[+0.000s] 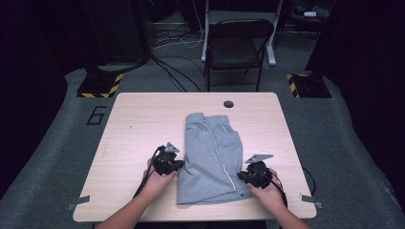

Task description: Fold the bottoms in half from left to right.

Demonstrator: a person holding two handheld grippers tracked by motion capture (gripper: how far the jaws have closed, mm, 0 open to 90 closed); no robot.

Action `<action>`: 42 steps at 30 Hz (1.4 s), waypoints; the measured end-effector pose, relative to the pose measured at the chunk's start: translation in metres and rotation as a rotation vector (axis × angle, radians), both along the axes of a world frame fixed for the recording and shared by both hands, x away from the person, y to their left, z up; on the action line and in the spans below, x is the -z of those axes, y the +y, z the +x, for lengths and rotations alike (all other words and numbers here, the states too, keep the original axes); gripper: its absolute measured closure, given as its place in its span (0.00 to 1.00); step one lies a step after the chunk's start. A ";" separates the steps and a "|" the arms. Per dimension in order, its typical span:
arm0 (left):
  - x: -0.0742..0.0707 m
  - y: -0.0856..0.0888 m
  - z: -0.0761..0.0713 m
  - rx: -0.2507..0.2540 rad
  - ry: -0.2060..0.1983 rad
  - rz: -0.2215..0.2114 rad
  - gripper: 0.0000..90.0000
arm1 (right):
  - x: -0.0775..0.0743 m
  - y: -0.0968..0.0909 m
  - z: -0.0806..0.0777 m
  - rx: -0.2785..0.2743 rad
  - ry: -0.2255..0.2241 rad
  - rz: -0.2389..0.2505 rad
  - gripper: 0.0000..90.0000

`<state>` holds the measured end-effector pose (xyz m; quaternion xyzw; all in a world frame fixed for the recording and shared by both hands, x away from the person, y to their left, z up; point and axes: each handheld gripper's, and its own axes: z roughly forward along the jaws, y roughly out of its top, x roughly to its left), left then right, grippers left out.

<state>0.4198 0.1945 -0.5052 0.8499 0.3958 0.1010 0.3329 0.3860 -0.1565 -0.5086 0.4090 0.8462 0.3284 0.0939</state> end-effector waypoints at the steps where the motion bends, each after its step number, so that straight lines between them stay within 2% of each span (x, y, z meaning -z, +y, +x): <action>1: 0.000 0.004 -0.002 0.002 0.002 0.007 0.98 | 0.000 0.006 -0.002 -0.002 0.008 -0.004 0.95; 3: 0.000 0.013 -0.006 -0.003 -0.001 0.022 0.98 | 0.000 0.019 -0.004 -0.034 -0.002 -0.011 0.95; 4: 0.000 0.024 -0.009 -0.016 0.007 0.029 0.98 | 0.000 0.022 -0.004 -0.044 -0.001 0.000 0.95; 5: 0.000 0.024 -0.009 -0.016 0.007 0.029 0.98 | 0.000 0.022 -0.004 -0.044 -0.001 0.000 0.95; 6: -0.001 0.035 -0.009 -0.040 0.012 0.024 0.98 | 0.001 0.031 -0.005 -0.053 0.002 0.009 0.95; 7: -0.001 0.035 -0.009 -0.040 0.012 0.024 0.98 | 0.000 0.036 -0.006 -0.061 0.010 0.010 0.95; 8: -0.001 0.044 -0.011 -0.063 0.019 0.006 0.98 | 0.000 0.040 -0.007 -0.073 -0.006 0.008 0.95; 12: -0.004 0.056 -0.015 -0.064 0.016 0.018 0.98 | -0.001 0.051 -0.012 -0.101 -0.015 -0.009 0.95; 14: -0.006 0.061 -0.019 -0.066 0.022 0.021 0.98 | -0.003 0.056 -0.015 -0.126 -0.041 -0.031 0.95; 16: -0.006 0.065 -0.024 -0.070 0.026 0.020 0.98 | -0.003 0.062 -0.019 -0.141 -0.057 -0.032 0.95; 19: -0.003 0.070 -0.030 -0.079 0.042 0.003 0.98 | -0.003 0.067 -0.024 -0.140 -0.034 -0.026 0.94; 20: -0.004 0.072 -0.031 -0.072 0.036 -0.005 0.95 | -0.004 0.069 -0.025 -0.155 -0.054 -0.045 0.88; 23: -0.010 0.073 -0.029 -0.080 0.011 0.003 0.83 | -0.008 0.069 -0.028 -0.123 -0.082 -0.025 0.80; 24: -0.013 0.073 -0.028 -0.088 -0.003 -0.002 0.83 | -0.008 0.069 -0.028 -0.123 -0.082 -0.025 0.80; 25: -0.019 0.073 -0.025 -0.097 -0.019 -0.029 0.77 | -0.013 0.069 -0.030 -0.116 -0.119 -0.022 0.77; 26: -0.028 0.072 -0.018 -0.095 -0.042 -0.049 0.75 | -0.015 0.069 -0.033 -0.110 -0.133 -0.009 0.75; 27: -0.028 0.072 -0.018 -0.095 -0.042 -0.049 0.73 | -0.015 0.069 -0.033 -0.110 -0.133 -0.009 0.75; 29: -0.035 0.067 -0.010 -0.101 -0.065 -0.053 0.71 | -0.021 0.074 -0.039 -0.122 -0.165 0.001 0.73; 31: -0.038 0.062 -0.002 -0.107 -0.075 -0.066 0.70 | -0.021 0.076 -0.042 -0.124 -0.172 0.003 0.72; 32: -0.040 0.057 0.007 -0.113 -0.073 -0.095 0.69 | -0.021 0.080 -0.045 -0.140 -0.155 0.005 0.71; 33: -0.040 0.057 0.007 -0.113 -0.073 -0.095 0.69 | -0.021 0.080 -0.045 -0.140 -0.155 0.005 0.71; 34: -0.040 0.050 0.015 -0.118 -0.075 -0.126 0.68 | -0.020 0.084 -0.047 -0.162 -0.150 0.008 0.69; 35: -0.040 0.050 0.015 -0.118 -0.075 -0.126 0.68 | -0.020 0.084 -0.047 -0.162 -0.150 0.008 0.69; 36: -0.040 0.046 0.021 -0.112 -0.085 -0.119 0.68 | -0.019 0.085 -0.048 -0.161 -0.140 0.013 0.68; 37: -0.040 0.044 0.024 -0.105 -0.085 -0.114 0.68 | -0.018 0.086 -0.048 -0.162 -0.152 0.022 0.68; 41: -0.040 0.030 0.040 -0.079 -0.083 -0.113 0.66 | -0.016 0.090 -0.052 -0.165 -0.142 0.040 0.65; 42: -0.042 0.025 0.047 -0.064 -0.086 -0.111 0.64 | -0.013 0.093 -0.055 -0.168 -0.113 0.025 0.64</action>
